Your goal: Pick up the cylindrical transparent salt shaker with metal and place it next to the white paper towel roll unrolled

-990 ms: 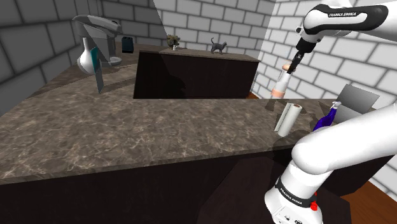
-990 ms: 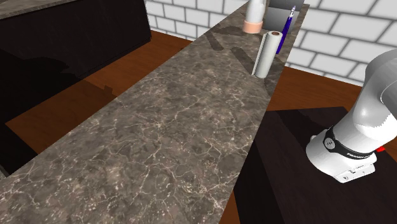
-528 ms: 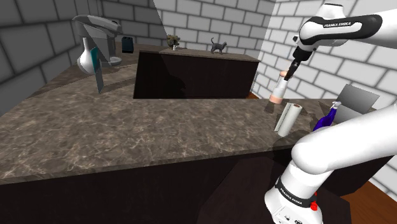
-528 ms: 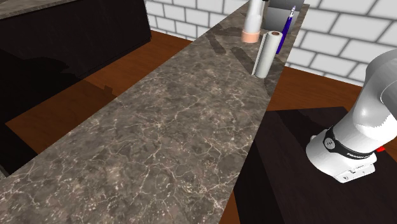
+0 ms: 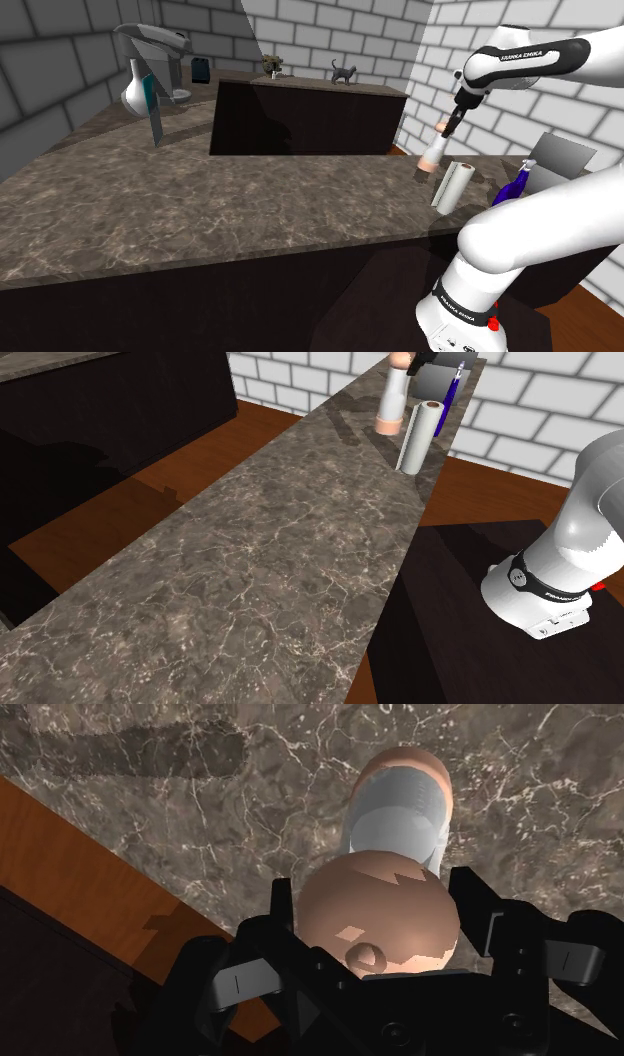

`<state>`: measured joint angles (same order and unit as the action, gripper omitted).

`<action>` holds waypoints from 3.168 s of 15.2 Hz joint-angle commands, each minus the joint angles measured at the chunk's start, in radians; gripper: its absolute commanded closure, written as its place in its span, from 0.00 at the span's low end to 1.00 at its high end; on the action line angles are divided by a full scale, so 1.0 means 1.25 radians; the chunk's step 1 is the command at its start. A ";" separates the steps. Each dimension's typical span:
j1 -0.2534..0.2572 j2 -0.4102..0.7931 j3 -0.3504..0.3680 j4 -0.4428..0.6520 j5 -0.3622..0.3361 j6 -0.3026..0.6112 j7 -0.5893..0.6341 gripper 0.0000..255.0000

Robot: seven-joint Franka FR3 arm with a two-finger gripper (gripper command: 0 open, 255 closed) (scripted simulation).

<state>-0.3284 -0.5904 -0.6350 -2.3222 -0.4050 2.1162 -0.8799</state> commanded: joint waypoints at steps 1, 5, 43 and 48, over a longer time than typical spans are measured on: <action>-0.001 0.003 -0.007 -0.016 -0.004 0.020 0.001 1.00; -0.004 0.011 -0.020 -0.052 -0.013 0.064 0.004 1.00; -0.024 0.039 -0.065 -0.189 -0.057 0.227 0.021 0.00; -0.030 0.020 -0.052 -0.183 -0.057 0.200 0.023 0.00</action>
<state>-0.3662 -0.5646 -0.7012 -2.5520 -0.4762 2.3693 -0.8525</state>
